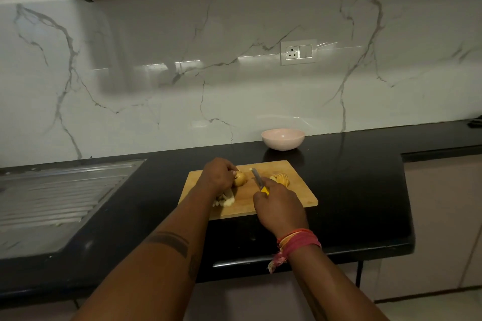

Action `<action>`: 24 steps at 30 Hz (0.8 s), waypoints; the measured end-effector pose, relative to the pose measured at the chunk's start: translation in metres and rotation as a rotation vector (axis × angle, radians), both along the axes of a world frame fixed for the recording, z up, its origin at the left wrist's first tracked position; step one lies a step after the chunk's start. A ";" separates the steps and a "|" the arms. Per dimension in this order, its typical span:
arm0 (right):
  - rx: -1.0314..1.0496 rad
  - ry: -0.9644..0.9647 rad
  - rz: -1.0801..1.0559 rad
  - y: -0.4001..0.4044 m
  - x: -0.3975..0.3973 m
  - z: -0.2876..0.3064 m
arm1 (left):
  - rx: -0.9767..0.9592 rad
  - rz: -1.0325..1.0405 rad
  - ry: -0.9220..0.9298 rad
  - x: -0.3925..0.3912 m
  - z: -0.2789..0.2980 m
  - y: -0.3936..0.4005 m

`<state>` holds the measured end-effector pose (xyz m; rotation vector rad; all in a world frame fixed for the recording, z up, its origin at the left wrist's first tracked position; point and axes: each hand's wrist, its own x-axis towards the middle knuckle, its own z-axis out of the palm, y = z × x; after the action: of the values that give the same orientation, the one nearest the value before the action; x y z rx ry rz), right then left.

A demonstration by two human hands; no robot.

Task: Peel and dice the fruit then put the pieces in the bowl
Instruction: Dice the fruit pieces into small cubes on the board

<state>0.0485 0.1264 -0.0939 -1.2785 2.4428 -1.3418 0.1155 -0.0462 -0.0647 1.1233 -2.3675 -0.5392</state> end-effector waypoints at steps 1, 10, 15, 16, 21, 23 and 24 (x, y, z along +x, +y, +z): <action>0.002 0.001 -0.003 0.000 0.000 0.000 | 0.011 -0.005 -0.005 -0.001 0.000 0.000; 0.029 0.018 -0.009 -0.003 0.000 -0.002 | -0.054 -0.183 -0.188 0.001 0.003 -0.009; 0.038 0.027 -0.024 -0.003 -0.001 -0.003 | -0.089 -0.149 -0.168 -0.002 0.002 -0.014; 0.040 0.029 -0.024 -0.003 -0.001 -0.003 | -0.092 -0.140 -0.155 -0.002 0.001 -0.016; 0.045 0.034 -0.029 -0.004 -0.001 -0.003 | -0.094 -0.093 -0.071 -0.002 -0.001 -0.019; 0.048 0.031 -0.032 -0.004 -0.001 -0.003 | -0.114 -0.076 -0.050 -0.002 0.001 -0.019; 0.050 0.031 -0.029 -0.003 -0.001 -0.003 | -0.132 -0.075 -0.050 -0.001 0.001 -0.019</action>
<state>0.0479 0.1233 -0.0972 -1.2663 2.5080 -1.2689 0.1142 -0.0655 -0.0641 1.0042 -2.4569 -0.3770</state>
